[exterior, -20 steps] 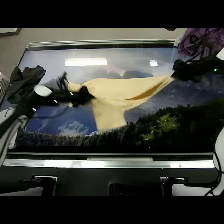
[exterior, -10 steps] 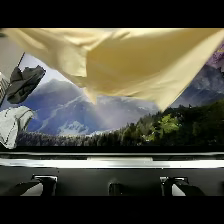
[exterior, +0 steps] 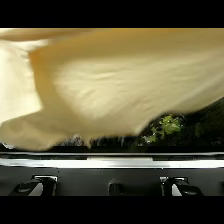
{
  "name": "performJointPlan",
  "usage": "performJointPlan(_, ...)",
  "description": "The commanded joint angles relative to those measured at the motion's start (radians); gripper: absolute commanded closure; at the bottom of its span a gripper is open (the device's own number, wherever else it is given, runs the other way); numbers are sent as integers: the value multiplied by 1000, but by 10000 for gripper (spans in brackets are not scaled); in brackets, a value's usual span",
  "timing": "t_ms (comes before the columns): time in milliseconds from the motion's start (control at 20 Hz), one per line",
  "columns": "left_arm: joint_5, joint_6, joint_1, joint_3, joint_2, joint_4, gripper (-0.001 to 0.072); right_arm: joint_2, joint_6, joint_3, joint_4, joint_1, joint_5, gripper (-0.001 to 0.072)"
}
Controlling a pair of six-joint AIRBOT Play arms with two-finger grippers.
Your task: Fold the clothes and pants, and hang the long-sleeved shirts on hangers.
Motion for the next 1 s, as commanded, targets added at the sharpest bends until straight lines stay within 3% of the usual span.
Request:
performJointPlan(0, -6, 26, 1, -28, -106, -15, 692, -121, 40, 0, 5, 1, 69, 684)
performJointPlan(150, -5, 119, 1, -29, -334, -59, 691, -340, 34, 0, 39, 1, 112, 683)
performJointPlan(350, 53, 217, -26, -29, -689, -75, 691, -680, 6, 0, 70, 1, 49, 683)
performJointPlan(600, 198, 225, -89, -27, -1023, -84, 690, -1051, 4, -1, 246, 1, -3, 682)
performJointPlan(750, 182, 225, -118, -27, -1123, -140, 674, -1179, -97, -1, 375, 1, 0, 681)
performJointPlan(800, 167, 222, -126, -27, -1141, -150, 644, -1207, -112, -1, 405, 1, 13, 671)
performJointPlan(850, 156, 215, -132, -27, -1148, -149, 617, -1224, -111, -1, 426, 1, 27, 614)
performJointPlan(900, 148, 211, -132, -27, -1149, -150, 469, -1231, -111, -1, 437, 1, 43, 560)
performJointPlan(950, 141, 169, -128, -25, -1141, -150, 271, -1228, -112, -1, 438, 0, 64, 558)
